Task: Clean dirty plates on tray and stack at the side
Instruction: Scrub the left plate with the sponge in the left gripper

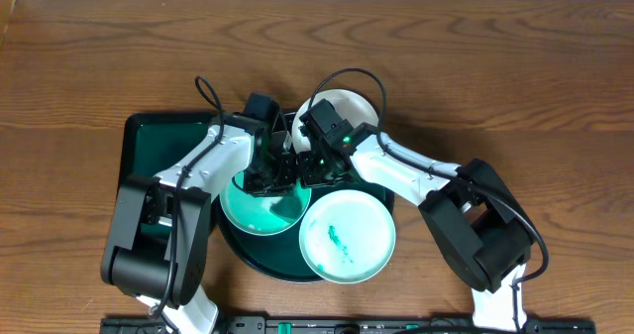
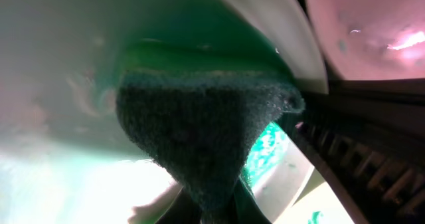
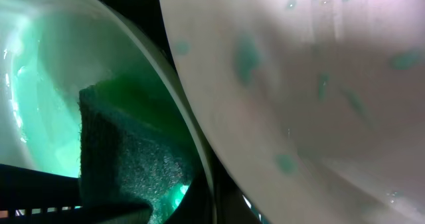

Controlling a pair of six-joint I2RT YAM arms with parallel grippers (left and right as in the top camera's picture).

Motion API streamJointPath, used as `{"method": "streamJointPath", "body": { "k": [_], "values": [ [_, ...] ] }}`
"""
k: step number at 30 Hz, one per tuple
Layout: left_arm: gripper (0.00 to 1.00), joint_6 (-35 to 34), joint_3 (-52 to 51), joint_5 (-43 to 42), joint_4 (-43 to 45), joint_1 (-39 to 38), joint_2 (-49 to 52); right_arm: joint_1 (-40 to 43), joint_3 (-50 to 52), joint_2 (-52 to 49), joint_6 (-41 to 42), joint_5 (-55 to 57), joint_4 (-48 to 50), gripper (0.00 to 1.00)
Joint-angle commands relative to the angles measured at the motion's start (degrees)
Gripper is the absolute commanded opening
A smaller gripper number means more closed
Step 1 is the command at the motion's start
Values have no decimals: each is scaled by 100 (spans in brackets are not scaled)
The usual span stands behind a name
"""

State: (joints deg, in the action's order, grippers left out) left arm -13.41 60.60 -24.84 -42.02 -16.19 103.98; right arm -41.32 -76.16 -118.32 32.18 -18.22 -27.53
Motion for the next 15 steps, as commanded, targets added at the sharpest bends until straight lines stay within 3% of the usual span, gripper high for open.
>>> {"method": "streamJointPath", "body": {
  "k": [1,10,12,15],
  "values": [
    [7,197,-103,-339,251,-133,157,-31,-4,-160,-50,122,-17,1],
    [7,-1349,-103,3939,358,363,157,-28,-4,-160,-50,120,-15,1],
    [7,-1637,-103,4450,280,446,157,-28,-4,-160,-50,122,-15,1],
    [7,-1875,-103,4481,7,487,160,-28,-4,-160,-50,122,-15,1]
  ]
}}
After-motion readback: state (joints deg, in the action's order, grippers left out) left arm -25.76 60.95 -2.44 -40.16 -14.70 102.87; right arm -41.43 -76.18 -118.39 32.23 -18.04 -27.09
